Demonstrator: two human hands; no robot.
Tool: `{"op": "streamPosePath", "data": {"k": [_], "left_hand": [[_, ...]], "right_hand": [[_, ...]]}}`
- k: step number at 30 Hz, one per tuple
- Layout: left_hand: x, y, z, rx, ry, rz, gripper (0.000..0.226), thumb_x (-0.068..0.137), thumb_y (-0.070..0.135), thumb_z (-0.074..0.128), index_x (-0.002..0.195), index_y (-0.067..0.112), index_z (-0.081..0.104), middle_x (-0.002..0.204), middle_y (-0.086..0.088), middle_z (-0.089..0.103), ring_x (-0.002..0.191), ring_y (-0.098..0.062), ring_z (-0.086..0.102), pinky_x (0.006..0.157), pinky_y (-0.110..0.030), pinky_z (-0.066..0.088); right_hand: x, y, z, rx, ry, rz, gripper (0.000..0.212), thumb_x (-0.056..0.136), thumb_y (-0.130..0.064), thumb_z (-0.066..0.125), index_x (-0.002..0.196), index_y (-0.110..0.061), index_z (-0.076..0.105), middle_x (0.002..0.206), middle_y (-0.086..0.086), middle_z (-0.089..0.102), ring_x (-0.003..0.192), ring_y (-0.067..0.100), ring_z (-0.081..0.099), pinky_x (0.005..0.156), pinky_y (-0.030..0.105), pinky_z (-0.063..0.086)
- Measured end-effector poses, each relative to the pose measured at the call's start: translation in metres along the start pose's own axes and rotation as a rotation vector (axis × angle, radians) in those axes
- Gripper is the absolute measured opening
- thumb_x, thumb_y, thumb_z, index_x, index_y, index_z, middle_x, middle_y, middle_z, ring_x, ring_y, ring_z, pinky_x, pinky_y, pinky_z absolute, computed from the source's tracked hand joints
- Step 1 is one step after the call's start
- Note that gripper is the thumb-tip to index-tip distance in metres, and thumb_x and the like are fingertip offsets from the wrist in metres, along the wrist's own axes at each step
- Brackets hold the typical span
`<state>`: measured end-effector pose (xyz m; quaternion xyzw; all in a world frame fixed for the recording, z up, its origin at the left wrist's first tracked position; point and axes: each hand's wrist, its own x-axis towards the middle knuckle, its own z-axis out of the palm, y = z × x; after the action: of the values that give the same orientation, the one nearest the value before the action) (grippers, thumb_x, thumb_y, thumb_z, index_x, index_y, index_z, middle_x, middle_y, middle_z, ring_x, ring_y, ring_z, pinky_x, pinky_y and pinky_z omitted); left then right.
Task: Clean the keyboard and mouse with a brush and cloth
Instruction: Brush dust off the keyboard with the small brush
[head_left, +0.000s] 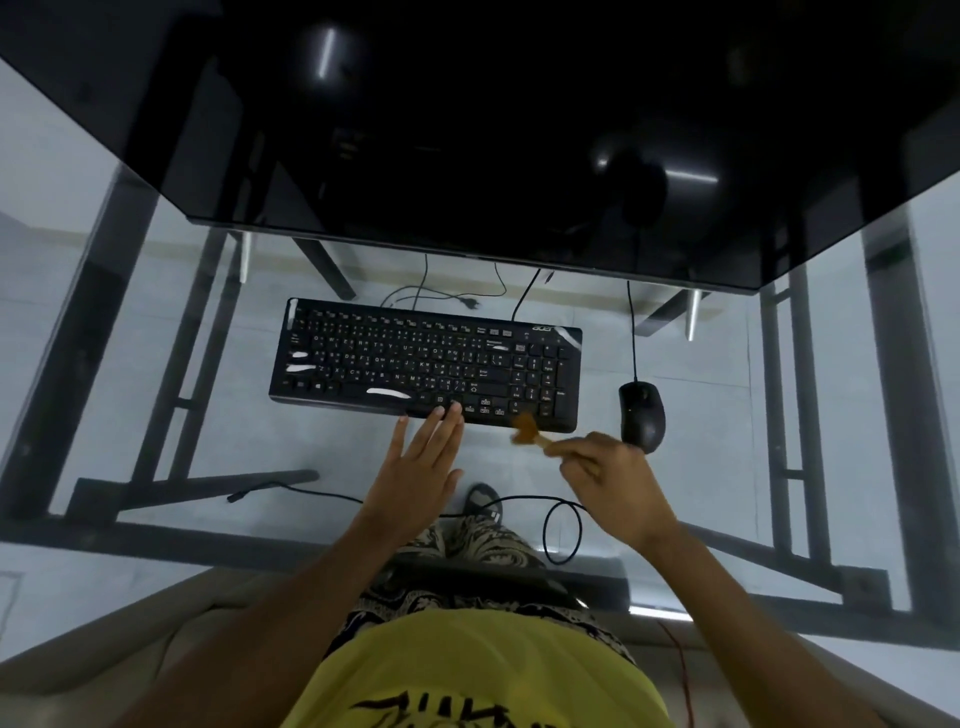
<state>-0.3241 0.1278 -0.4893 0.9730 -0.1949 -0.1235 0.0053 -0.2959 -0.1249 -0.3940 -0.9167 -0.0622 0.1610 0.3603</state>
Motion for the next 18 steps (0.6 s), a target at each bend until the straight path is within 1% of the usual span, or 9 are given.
{"op": "streamPosePath", "data": {"k": [4,5,8,9,12,13,16,17,18], "left_hand": [[0.002,0.003,-0.002,-0.027,0.012,-0.004,0.064,0.097,0.041,0.028,0.149,0.002,0.026,0.157,-0.015,0.024,0.143,-0.030,0.029,0.112,-0.055,0.027],[0.002,0.003,-0.002,-0.030,0.013,-0.007,0.065,0.097,0.041,0.028,0.149,0.002,0.025,0.157,-0.015,0.024,0.143,-0.030,0.029,0.112,-0.055,0.027],[0.002,0.002,-0.003,-0.028,0.016,-0.005,0.065,0.097,0.040,0.028,0.149,0.002,0.024,0.157,-0.015,0.025,0.142,-0.030,0.031,0.112,-0.055,0.028],[0.002,0.001,-0.003,-0.025,0.016,-0.006,0.064,0.097,0.040,0.028,0.149,0.002,0.024,0.157,-0.015,0.026,0.141,-0.030,0.032,0.112,-0.055,0.028],[0.004,0.000,-0.004,-0.024,0.011,-0.003,0.064,0.097,0.039,0.028,0.148,0.002,0.024,0.156,-0.015,0.028,0.140,-0.029,0.035,0.111,-0.055,0.030],[0.004,0.000,-0.003,-0.026,0.010,-0.001,0.064,0.097,0.040,0.028,0.148,0.003,0.023,0.156,-0.015,0.027,0.140,-0.029,0.034,0.111,-0.055,0.030],[0.003,-0.002,-0.001,-0.018,0.008,0.008,0.064,0.097,0.040,0.027,0.149,0.003,0.022,0.157,-0.015,0.024,0.142,-0.029,0.030,0.112,-0.056,0.029],[0.003,-0.002,-0.001,-0.021,0.010,0.008,0.063,0.097,0.040,0.027,0.149,0.003,0.023,0.157,-0.014,0.024,0.142,-0.029,0.030,0.112,-0.056,0.029],[0.003,-0.002,-0.001,-0.024,0.012,0.008,0.063,0.097,0.040,0.027,0.149,0.003,0.024,0.157,-0.014,0.025,0.142,-0.028,0.031,0.111,-0.056,0.030]], "right_hand": [[0.005,0.011,-0.009,-0.125,0.288,0.113,0.024,0.090,-0.004,0.058,0.110,-0.008,0.070,0.082,0.009,0.060,0.051,0.013,0.047,0.054,0.022,0.046],[0.005,0.010,-0.007,-0.133,0.277,0.082,0.024,0.088,-0.003,0.059,0.110,-0.008,0.070,0.082,0.008,0.058,0.052,0.013,0.046,0.056,0.022,0.048],[0.000,-0.001,-0.006,-0.012,0.055,0.037,0.022,0.085,-0.004,0.062,0.097,-0.016,0.076,0.080,0.001,0.061,0.057,0.009,0.054,0.060,0.005,0.042],[0.001,-0.001,-0.008,0.004,0.060,0.059,0.021,0.086,-0.005,0.061,0.096,-0.016,0.076,0.082,0.002,0.064,0.059,0.011,0.057,0.059,0.005,0.041],[0.008,0.001,-0.012,-0.060,0.314,0.115,0.022,0.088,-0.004,0.059,0.103,-0.012,0.073,0.085,0.009,0.063,0.057,0.015,0.053,0.058,0.021,0.046],[0.008,-0.001,-0.012,-0.047,0.279,0.092,0.022,0.088,-0.004,0.059,0.101,-0.014,0.074,0.085,0.007,0.064,0.059,0.014,0.054,0.060,0.025,0.048],[0.005,-0.009,-0.008,0.131,-0.140,0.074,0.027,0.087,-0.008,0.060,0.082,-0.031,0.074,0.084,-0.008,0.068,0.069,0.012,0.062,0.068,0.028,0.053],[0.005,-0.009,-0.008,0.157,-0.150,0.094,0.028,0.088,-0.008,0.060,0.081,-0.032,0.073,0.083,-0.008,0.069,0.066,0.015,0.061,0.064,0.028,0.054],[0.007,-0.006,-0.009,0.173,-0.066,0.130,0.025,0.088,-0.008,0.059,0.084,-0.027,0.074,0.083,-0.004,0.069,0.059,0.016,0.058,0.058,0.023,0.051]]}}
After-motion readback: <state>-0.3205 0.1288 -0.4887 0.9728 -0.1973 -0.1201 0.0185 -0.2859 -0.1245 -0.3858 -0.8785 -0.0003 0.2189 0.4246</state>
